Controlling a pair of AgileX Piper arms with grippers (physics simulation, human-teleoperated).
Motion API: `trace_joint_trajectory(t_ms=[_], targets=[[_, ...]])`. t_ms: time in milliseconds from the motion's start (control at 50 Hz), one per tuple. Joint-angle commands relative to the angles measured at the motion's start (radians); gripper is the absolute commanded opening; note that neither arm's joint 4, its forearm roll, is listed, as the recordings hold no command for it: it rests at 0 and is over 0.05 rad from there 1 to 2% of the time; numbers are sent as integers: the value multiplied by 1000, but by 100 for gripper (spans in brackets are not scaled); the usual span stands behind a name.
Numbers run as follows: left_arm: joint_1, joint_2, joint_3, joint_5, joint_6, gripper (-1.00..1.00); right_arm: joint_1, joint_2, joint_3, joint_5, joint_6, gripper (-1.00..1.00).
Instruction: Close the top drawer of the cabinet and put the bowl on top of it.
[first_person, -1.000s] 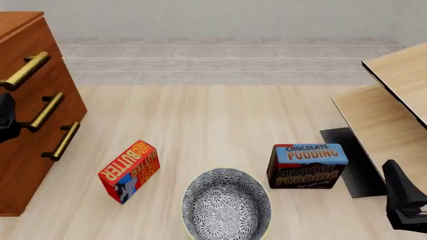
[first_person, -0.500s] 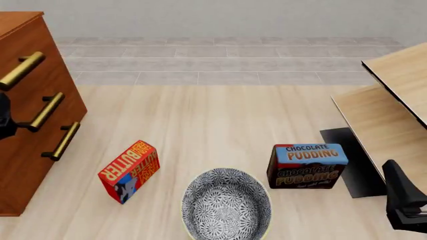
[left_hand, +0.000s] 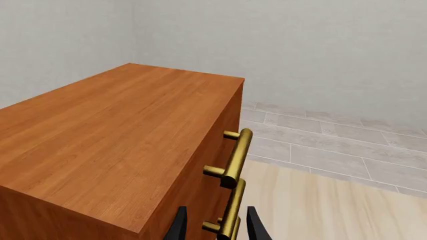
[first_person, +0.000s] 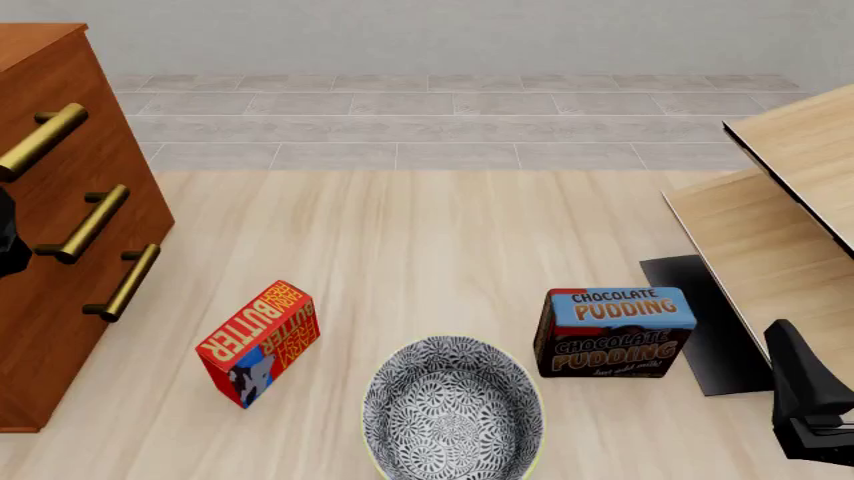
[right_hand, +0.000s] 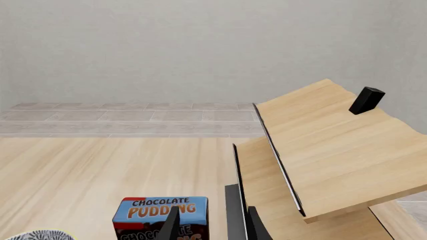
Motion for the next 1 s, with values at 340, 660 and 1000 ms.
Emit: trace_joint_trajectory(t_ms=[340, 660, 1000], targets=[[-110, -31, 44, 56, 56, 100, 0, -4, 0, 4, 0, 100], [-316, -173, -4, 259, 41, 100, 0, -4, 0, 4, 0, 100], [-565, -84, -167, 440, 6, 100, 0, -4, 0, 4, 0, 100]])
